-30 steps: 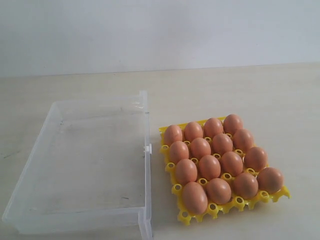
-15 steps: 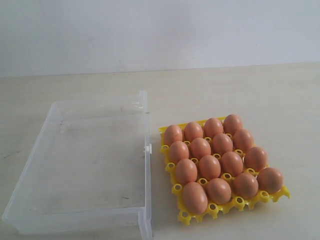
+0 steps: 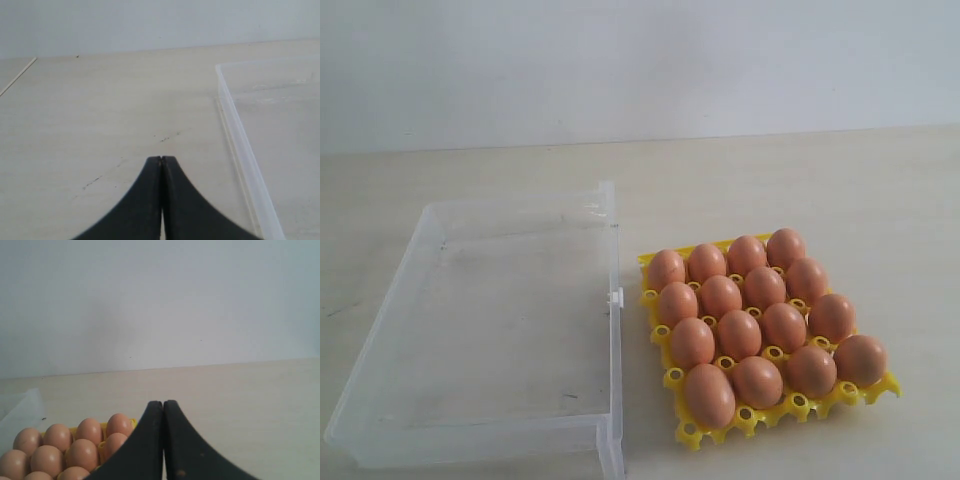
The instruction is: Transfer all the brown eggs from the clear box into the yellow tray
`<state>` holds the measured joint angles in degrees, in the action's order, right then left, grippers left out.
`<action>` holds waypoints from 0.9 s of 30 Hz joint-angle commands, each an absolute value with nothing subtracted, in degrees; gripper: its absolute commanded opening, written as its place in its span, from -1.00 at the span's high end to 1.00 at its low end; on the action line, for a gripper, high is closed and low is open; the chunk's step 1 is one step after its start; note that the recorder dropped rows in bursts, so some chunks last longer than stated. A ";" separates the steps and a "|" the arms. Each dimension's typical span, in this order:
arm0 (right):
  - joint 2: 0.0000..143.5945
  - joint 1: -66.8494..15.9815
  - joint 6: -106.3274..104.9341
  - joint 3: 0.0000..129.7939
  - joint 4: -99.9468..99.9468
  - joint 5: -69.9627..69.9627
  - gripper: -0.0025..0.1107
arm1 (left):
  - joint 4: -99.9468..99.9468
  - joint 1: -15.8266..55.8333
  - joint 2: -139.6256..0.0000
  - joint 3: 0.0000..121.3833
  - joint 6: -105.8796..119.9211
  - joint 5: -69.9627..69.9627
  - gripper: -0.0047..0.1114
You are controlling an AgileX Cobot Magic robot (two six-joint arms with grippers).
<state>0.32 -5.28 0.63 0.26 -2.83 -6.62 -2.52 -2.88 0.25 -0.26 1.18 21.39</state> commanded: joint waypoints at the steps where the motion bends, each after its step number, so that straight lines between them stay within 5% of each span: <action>1: 0.00 -5.36 0.00 0.00 -2.88 -6.69 0.96 | -2.69 -3.02 0.00 0.00 1.25 21.19 0.92; 27: 0.00 -5.36 0.00 0.00 -2.85 -6.27 0.96 | -2.69 -3.02 0.00 0.00 1.25 21.19 0.92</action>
<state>0.32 -5.28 0.63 0.26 -2.83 -6.62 -2.52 -2.88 0.25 -0.26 1.18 21.39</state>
